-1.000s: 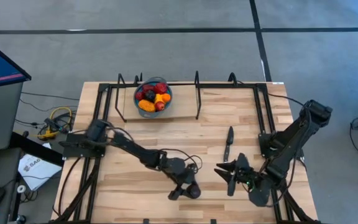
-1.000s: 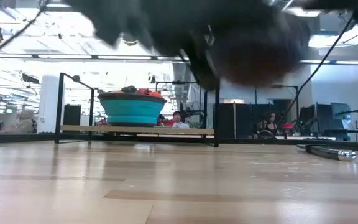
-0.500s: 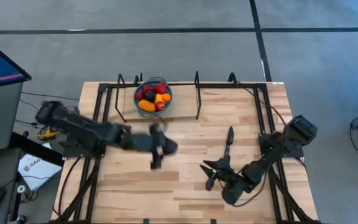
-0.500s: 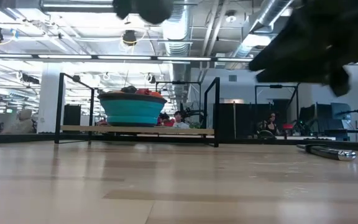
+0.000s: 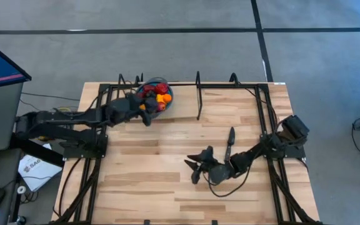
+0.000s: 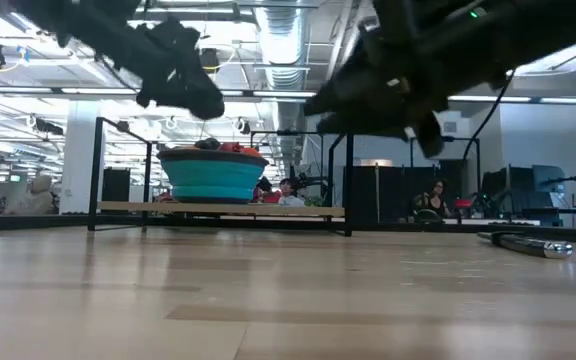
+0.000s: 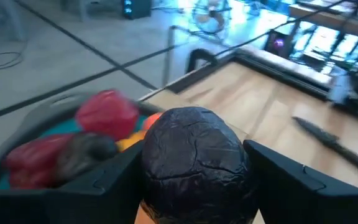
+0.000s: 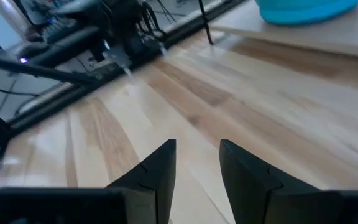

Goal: Pick & Place Fruit
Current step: Put the plum into the blue strainer bowl on the shelf, then put the black knife on the shelf

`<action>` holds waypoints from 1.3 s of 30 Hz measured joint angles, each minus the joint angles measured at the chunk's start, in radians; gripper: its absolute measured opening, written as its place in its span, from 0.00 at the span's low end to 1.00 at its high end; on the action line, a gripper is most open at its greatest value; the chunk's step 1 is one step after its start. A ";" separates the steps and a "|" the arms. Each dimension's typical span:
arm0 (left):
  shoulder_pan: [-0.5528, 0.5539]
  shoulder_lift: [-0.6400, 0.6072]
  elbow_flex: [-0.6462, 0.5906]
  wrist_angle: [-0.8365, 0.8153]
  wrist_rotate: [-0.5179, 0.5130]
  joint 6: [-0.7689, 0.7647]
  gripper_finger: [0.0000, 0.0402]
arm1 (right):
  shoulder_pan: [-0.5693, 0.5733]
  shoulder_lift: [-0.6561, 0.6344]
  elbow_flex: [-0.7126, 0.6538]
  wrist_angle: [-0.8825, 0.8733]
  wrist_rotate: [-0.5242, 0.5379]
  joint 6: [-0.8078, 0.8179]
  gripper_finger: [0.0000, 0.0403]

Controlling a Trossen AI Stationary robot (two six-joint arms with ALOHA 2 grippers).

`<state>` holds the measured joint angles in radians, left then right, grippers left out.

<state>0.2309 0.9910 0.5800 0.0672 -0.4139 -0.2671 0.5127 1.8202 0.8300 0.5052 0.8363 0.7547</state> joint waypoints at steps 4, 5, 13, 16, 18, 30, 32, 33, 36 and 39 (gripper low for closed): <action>0.050 0.000 -0.066 0.073 0.002 0.000 0.62 | -0.015 0.000 0.019 0.023 -0.005 -0.052 0.29; 0.058 0.001 -0.078 0.087 0.002 0.001 0.62 | -0.019 0.000 0.023 0.025 -0.005 -0.061 0.29; 0.112 0.006 -0.144 0.179 0.001 0.000 0.62 | -0.032 0.000 0.048 0.029 -0.013 -0.085 0.29; 0.122 0.006 -0.157 0.191 0.005 0.002 0.65 | -0.037 0.000 0.048 0.031 -0.014 -0.085 0.29; 0.136 0.006 -0.167 0.200 0.036 0.009 0.69 | -0.037 0.000 0.048 0.034 -0.015 -0.084 0.29; 0.153 0.130 -0.178 0.460 0.077 0.085 0.68 | -0.051 0.000 0.048 0.061 -0.027 -0.084 0.29; 0.161 0.153 -0.178 0.461 0.077 0.108 0.67 | -0.051 0.000 0.048 0.065 -0.027 -0.084 0.29; 0.163 0.161 -0.178 0.461 0.077 0.116 0.66 | -0.051 0.000 0.048 0.066 -0.027 -0.084 0.29; 0.163 0.163 -0.178 0.465 0.076 0.142 0.65 | -0.051 0.000 0.048 0.067 -0.027 -0.083 0.29; 0.163 0.148 -0.178 0.466 0.073 0.185 0.64 | -0.051 0.000 0.048 0.068 -0.027 -0.082 0.29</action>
<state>0.3943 1.1387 0.4019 0.5336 -0.3409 -0.0821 0.4618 1.8202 0.8780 0.5733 0.8089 0.6724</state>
